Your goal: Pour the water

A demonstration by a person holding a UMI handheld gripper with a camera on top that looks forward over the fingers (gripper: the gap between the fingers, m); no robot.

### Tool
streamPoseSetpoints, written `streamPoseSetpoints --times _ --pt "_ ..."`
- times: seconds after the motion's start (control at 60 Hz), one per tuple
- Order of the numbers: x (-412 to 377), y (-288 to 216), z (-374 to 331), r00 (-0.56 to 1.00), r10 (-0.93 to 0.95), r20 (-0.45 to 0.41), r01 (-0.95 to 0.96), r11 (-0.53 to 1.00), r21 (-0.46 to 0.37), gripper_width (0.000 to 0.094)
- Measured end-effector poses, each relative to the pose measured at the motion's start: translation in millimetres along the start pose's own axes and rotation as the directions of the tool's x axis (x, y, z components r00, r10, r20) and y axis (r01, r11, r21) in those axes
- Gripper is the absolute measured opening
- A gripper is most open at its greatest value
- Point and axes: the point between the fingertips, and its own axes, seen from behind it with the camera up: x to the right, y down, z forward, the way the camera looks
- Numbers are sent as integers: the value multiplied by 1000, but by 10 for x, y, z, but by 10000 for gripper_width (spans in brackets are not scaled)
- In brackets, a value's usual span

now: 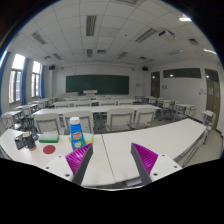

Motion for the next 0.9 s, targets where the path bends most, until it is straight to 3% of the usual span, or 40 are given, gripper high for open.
streamPoseSetpoints --times 0.3,0.45,0.767,0.833,0.867,0.9 --pt "-433 217 458 993 -10 121 13 1000 -26 825" --pt "-1009 393 1082 984 -22 176 29 999 -36 826" --pt "-1697 477 1925 977 -18 214 12 999 29 817" --pt "-1749 488 1993 979 -33 200 25 999 43 733" --pt "-1752 507 2019 982 -35 187 28 999 40 578" --pt "-1737 486 2020 986 -24 167 15 999 51 573"
